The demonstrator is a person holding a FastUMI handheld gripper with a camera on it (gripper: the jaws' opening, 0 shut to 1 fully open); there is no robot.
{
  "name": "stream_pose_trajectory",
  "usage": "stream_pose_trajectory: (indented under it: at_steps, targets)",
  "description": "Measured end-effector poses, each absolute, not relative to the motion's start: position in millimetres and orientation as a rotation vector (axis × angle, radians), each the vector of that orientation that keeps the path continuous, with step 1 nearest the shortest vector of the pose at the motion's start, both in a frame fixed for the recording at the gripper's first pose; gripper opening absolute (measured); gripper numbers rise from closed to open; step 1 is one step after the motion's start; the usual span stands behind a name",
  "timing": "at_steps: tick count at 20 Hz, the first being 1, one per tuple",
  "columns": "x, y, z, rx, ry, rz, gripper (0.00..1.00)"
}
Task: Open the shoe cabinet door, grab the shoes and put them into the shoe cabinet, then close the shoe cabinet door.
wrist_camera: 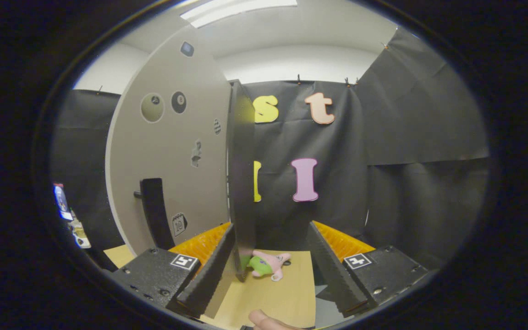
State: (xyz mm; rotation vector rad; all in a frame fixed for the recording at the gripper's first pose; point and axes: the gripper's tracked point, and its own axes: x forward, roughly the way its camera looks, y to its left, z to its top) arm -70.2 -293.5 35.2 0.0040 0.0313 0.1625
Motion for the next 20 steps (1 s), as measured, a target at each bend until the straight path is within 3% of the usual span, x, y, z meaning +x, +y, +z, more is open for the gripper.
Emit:
stream_pose_trajectory:
  at_steps: [5, 7, 20]
  targets:
    - [-78.6, -249.2, 28.8, -0.093, 0.036, 0.191, 0.99]
    - [-79.9, -242.1, 29.4, -0.098, 0.018, 0.177, 0.95]
    - [-87.7, -156.3, 24.1, -0.076, 0.007, 0.183, 0.94]
